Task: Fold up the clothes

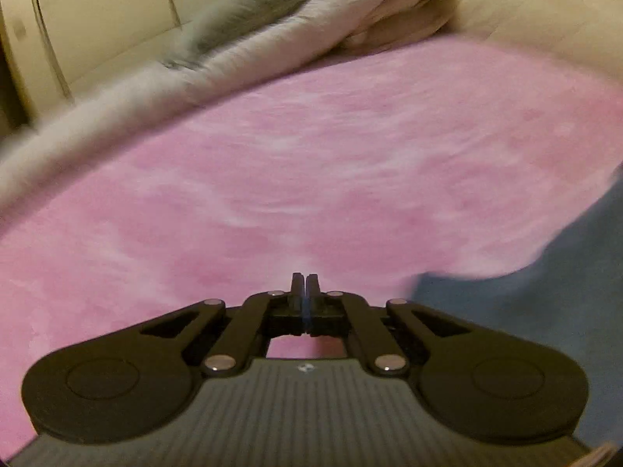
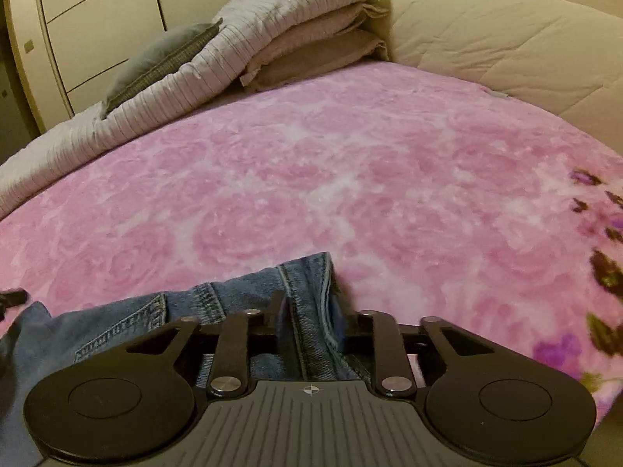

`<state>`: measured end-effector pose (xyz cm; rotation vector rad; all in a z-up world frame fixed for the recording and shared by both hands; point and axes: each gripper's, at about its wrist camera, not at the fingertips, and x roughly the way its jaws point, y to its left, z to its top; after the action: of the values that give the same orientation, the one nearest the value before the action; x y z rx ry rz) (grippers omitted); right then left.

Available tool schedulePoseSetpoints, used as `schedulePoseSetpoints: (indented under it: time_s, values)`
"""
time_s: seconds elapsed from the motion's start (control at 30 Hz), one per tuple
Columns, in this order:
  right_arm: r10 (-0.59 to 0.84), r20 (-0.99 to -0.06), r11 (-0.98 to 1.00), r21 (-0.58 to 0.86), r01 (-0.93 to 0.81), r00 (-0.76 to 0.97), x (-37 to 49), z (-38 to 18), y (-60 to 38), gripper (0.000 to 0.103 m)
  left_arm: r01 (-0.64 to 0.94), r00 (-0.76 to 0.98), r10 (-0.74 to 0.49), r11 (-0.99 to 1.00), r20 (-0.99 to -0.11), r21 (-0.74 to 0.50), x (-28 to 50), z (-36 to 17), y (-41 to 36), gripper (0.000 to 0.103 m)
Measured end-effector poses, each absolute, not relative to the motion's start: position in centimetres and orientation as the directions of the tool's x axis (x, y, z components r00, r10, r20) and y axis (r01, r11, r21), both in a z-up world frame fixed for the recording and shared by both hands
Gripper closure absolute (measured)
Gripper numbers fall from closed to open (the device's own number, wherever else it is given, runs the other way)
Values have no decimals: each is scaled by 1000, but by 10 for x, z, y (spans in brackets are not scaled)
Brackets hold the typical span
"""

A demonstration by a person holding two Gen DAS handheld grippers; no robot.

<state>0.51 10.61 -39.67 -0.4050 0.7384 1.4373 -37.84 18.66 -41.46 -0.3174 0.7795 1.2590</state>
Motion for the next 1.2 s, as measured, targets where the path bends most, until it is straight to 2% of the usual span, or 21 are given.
schedulePoseSetpoints:
  time_s: [0.03, 0.1, 0.23, 0.33, 0.37, 0.47, 0.6, 0.73, 0.83, 0.97, 1.2]
  values:
    - [745, -667, 133, 181, -975, -22, 8, -391, 101, 64, -940, 144, 707, 316, -693, 128, -391, -405, 182, 103]
    - [772, -635, 145, 188, -971, -7, 9, -376, 87, 63, -952, 193, 690, 303, -697, 36, -412, -387, 164, 102]
    - [821, -565, 52, 214, -976, -80, -8, -349, 44, 63, -946, 248, 677, 324, -693, -22, -430, -370, 104, 102]
    - [790, -589, -50, 215, -975, -170, -31, -357, 17, 63, -934, 305, 643, 346, -703, -89, -441, -376, 52, 101]
    - [771, -610, -73, 199, -977, -182, -39, -364, 9, 63, -941, 286, 631, 328, -721, -86, -444, -383, 40, 98]
    - [694, -708, -65, 123, -990, -134, -53, -394, -3, 63, -969, 177, 593, 244, -786, -35, -459, -411, 11, 97]
    - [688, -722, -4, 101, -995, -76, -56, -392, -17, 63, -991, 112, 623, 132, -774, -37, -483, -401, -21, 98]
    - [715, -690, -40, 119, -992, -111, -72, -375, -34, 63, -991, 117, 642, 120, -758, -52, -489, -392, -48, 97]
    - [684, -725, -54, 56, -997, -78, -93, -385, -34, 63, -997, 73, 595, 68, -800, -41, -492, -406, -55, 93]
    - [644, -764, -75, -18, -997, -35, -122, -396, -35, 63, -999, 43, 592, 2, -805, -51, -497, -399, -67, 91]
    - [637, -764, -95, 53, -994, -101, -166, -371, -70, 63, -996, -3, 609, -68, -793, -49, -508, -381, -96, 91]
